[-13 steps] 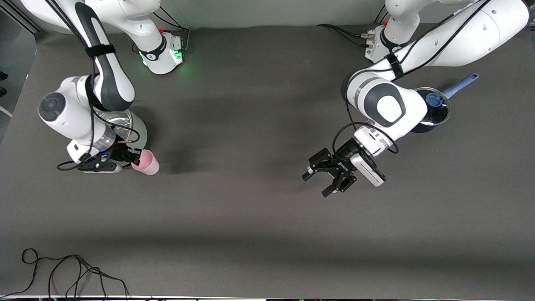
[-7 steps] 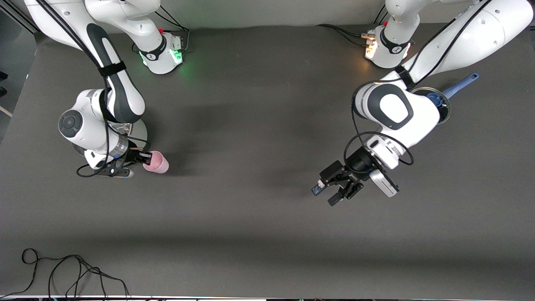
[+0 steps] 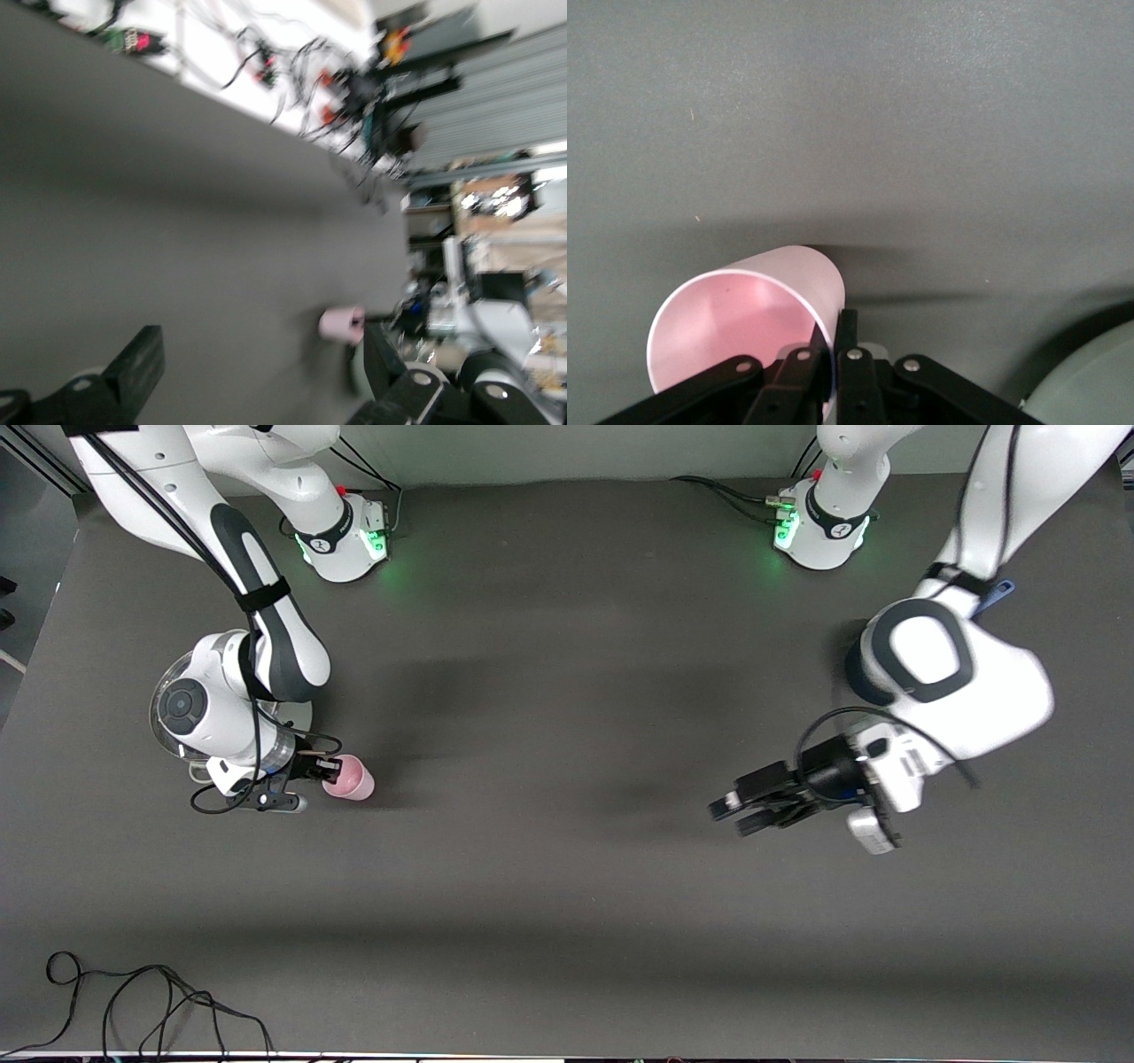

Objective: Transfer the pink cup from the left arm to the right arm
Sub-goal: 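Lower the pink cup beside the white pot with the right gripper, then open the right gripper while the left gripper returns to rest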

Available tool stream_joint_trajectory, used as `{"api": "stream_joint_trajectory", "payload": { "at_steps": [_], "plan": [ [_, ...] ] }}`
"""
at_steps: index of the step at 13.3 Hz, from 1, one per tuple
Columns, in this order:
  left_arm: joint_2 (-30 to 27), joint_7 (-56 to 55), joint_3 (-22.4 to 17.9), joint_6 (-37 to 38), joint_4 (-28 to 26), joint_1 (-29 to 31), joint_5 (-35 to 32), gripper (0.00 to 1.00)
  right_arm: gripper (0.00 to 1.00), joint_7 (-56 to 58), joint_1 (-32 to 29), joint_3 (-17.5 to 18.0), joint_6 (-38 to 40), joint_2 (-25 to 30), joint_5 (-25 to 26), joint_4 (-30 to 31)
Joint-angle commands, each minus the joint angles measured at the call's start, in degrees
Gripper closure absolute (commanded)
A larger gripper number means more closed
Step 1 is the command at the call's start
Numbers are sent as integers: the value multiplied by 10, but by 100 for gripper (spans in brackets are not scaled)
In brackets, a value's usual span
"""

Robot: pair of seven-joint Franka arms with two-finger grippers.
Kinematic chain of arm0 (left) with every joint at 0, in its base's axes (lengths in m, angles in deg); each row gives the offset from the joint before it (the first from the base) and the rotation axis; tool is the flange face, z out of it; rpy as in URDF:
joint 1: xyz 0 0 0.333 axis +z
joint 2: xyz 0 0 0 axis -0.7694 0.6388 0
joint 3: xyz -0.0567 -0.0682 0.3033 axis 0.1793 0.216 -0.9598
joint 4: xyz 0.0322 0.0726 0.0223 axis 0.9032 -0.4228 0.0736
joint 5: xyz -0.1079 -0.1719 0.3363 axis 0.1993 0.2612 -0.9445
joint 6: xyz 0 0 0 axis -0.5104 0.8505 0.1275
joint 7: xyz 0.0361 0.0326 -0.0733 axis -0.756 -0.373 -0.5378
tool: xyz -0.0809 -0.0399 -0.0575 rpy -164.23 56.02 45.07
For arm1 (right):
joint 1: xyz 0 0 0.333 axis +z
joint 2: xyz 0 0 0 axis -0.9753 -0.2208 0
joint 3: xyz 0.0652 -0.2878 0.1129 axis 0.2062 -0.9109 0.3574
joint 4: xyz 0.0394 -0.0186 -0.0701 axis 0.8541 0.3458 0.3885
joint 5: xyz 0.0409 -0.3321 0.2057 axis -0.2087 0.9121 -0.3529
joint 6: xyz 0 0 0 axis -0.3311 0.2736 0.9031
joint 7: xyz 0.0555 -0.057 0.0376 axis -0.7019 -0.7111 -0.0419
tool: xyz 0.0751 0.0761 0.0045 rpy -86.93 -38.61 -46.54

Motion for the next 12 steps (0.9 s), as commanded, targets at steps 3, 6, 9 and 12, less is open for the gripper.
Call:
{"api": "stream_joint_trajectory", "payload": {
  "at_steps": [3,6,9,12],
  "plan": [
    [-114,-44,-119,156,-24,0,-188,0,6,8,1,-2,2,0,-13,-17],
    [-142,-42,-170,259,-11,0,-324,0,0,-1,3,-6,27,48,-13,-23],
    [-149,-48,-190,341,23,1,-458,0,0,-6,2,-13,140,122,-5,-58],
    [-150,-79,-190,394,65,1,-495,0,0,-11,2,-41,260,172,47,-131]
  ]
}}
